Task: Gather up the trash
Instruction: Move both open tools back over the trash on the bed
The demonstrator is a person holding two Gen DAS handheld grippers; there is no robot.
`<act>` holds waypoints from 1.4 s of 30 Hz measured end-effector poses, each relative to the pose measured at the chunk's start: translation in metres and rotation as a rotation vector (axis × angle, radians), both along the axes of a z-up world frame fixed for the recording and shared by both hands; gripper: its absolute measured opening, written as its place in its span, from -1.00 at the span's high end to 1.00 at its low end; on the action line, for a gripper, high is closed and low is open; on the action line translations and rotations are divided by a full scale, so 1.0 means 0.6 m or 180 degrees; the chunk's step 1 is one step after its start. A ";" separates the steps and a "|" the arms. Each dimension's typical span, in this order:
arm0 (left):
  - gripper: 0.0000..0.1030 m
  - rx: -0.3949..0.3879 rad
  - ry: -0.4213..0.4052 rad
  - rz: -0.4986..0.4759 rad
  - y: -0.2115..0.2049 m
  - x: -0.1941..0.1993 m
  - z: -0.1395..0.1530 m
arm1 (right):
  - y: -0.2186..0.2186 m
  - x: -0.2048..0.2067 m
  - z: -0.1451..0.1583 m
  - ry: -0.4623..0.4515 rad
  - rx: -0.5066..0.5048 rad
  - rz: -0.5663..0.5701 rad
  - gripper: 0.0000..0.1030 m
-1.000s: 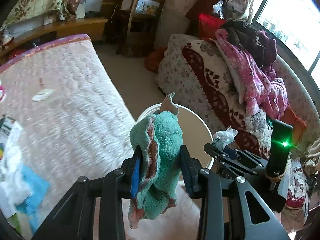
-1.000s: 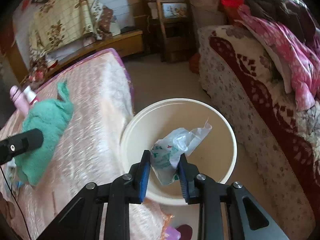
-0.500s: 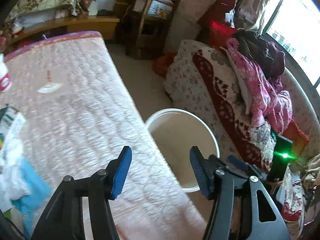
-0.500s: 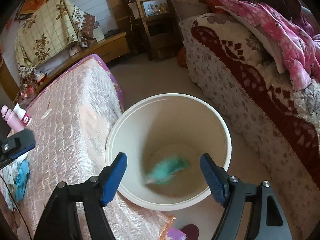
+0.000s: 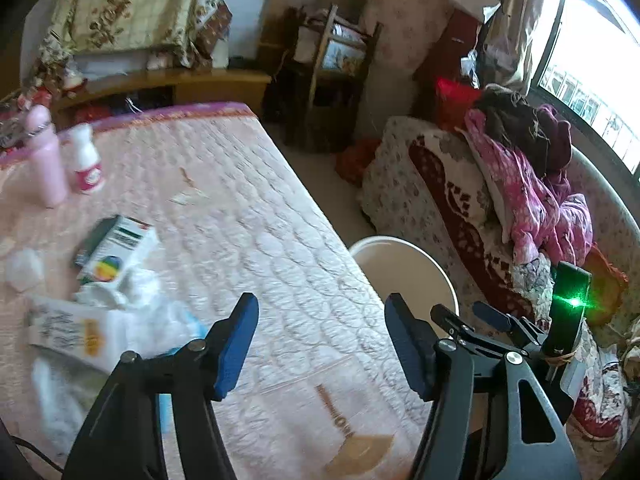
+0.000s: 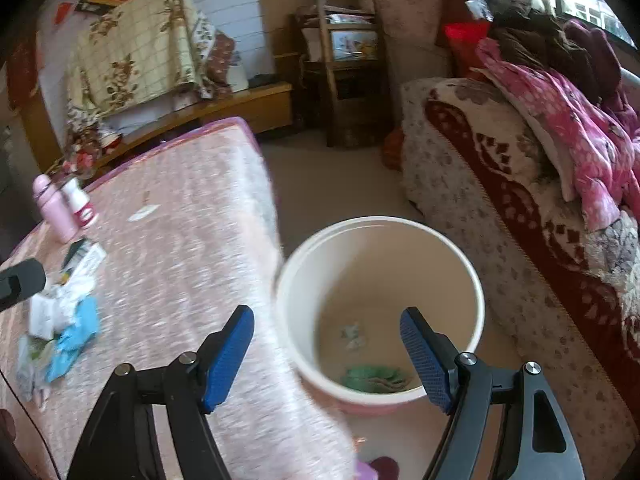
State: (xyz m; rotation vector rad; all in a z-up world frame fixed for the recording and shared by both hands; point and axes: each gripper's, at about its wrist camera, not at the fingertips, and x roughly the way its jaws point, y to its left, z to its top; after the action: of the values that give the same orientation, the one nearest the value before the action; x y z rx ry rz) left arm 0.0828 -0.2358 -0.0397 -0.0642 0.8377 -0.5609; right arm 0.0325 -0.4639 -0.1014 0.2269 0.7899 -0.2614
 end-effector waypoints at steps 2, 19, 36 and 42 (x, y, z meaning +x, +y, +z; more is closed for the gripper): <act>-0.32 0.0026 -0.0046 0.0024 0.023 -0.010 0.009 | 0.025 -0.004 0.008 -0.0003 0.0020 0.0070 -0.54; -0.37 0.0392 -0.0143 0.0798 0.294 -0.047 -0.001 | 0.221 0.010 0.037 -0.0043 0.0085 0.0766 -0.54; -0.37 0.0409 0.0156 0.1009 0.375 -0.050 -0.069 | 0.320 0.041 0.027 0.0059 0.0079 0.1094 -0.54; -0.37 0.0444 0.0286 0.0991 0.358 -0.031 -0.101 | 0.325 0.053 0.021 0.0085 0.0109 0.1135 -0.54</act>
State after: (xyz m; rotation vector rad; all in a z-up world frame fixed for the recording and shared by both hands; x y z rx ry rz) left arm 0.0645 -0.0208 -0.1006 -0.0909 0.9313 -0.2074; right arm 0.0646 -0.2691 -0.0890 0.1117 0.8463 0.0856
